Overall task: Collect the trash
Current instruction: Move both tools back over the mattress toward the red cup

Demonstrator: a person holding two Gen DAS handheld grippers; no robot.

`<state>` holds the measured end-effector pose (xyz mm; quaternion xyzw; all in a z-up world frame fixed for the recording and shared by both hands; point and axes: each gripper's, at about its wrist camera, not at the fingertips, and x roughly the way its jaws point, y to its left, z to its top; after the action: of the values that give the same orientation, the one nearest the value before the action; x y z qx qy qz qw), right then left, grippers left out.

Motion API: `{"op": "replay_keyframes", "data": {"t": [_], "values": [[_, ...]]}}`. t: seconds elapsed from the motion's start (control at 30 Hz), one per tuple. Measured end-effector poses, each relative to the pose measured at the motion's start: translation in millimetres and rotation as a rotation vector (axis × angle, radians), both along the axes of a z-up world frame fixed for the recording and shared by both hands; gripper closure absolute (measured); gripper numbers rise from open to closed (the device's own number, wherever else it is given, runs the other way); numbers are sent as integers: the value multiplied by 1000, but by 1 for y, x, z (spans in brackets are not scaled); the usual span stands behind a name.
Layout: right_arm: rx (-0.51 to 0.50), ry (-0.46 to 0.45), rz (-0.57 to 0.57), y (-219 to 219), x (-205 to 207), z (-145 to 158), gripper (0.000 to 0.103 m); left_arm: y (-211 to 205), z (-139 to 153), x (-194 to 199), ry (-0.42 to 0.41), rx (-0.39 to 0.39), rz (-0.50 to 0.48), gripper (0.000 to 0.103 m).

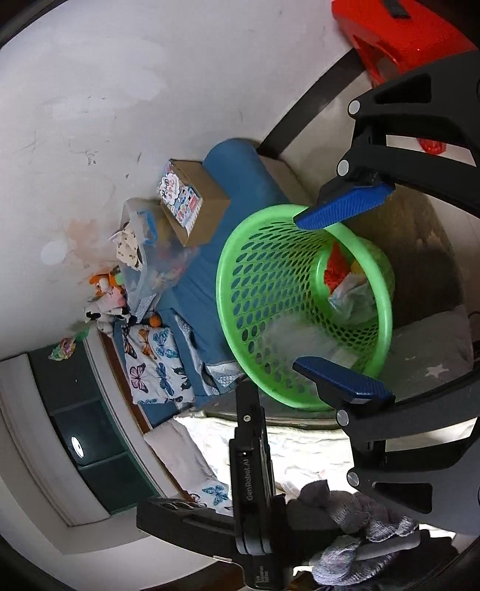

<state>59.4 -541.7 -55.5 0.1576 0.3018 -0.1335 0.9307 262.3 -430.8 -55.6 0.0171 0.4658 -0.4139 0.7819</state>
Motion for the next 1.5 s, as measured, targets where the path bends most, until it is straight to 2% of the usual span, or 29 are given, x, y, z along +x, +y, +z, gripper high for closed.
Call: {"op": "replay_keyframes", "data": {"t": [0.1, 0.13, 0.2, 0.27, 0.37, 0.53, 0.6, 0.7, 0.83, 1.03, 1.17, 1.23, 1.3, 1.5], "values": [[11, -8, 2, 3, -1, 1, 30, 11, 7, -4, -35, -4, 13, 44], [8, -12, 1, 4, -2, 2, 24, 14, 10, -4, -46, -7, 20, 44], [-7, -27, 13, 11, -5, 5, 20, 29, 22, -8, -88, -21, 38, 44], [-24, -30, 31, 22, -3, 9, 20, 45, 33, -13, -119, -36, 63, 41], [-1, -58, 72, 35, 0, 12, 14, 77, 45, -21, -158, -51, 114, 33], [20, -75, 140, 62, 10, 17, 14, 134, 60, -34, -202, -55, 188, 31], [0, -71, 174, 79, 15, 21, 14, 156, 65, -38, -219, -57, 218, 31], [-12, -63, 233, 103, 25, 23, 14, 195, 72, -47, -246, -60, 275, 30], [22, -36, 346, 136, 40, 19, 14, 249, 73, -54, -262, -59, 373, 30], [59, -13, 512, 190, 62, 11, 14, 327, 61, -62, -243, -54, 519, 30], [46, 12, 574, 224, 71, 6, 15, 375, 48, -70, -204, -94, 599, 31], [58, 25, 611, 238, 78, 3, 16, 383, 40, -69, -180, -105, 612, 31], [53, 31, 617, 245, 80, 2, 16, 391, 27, -66, -134, -124, 611, 36], [27, 55, 636, 262, 91, -2, 18, 382, -7, -48, -17, -151, 549, 46]]}}
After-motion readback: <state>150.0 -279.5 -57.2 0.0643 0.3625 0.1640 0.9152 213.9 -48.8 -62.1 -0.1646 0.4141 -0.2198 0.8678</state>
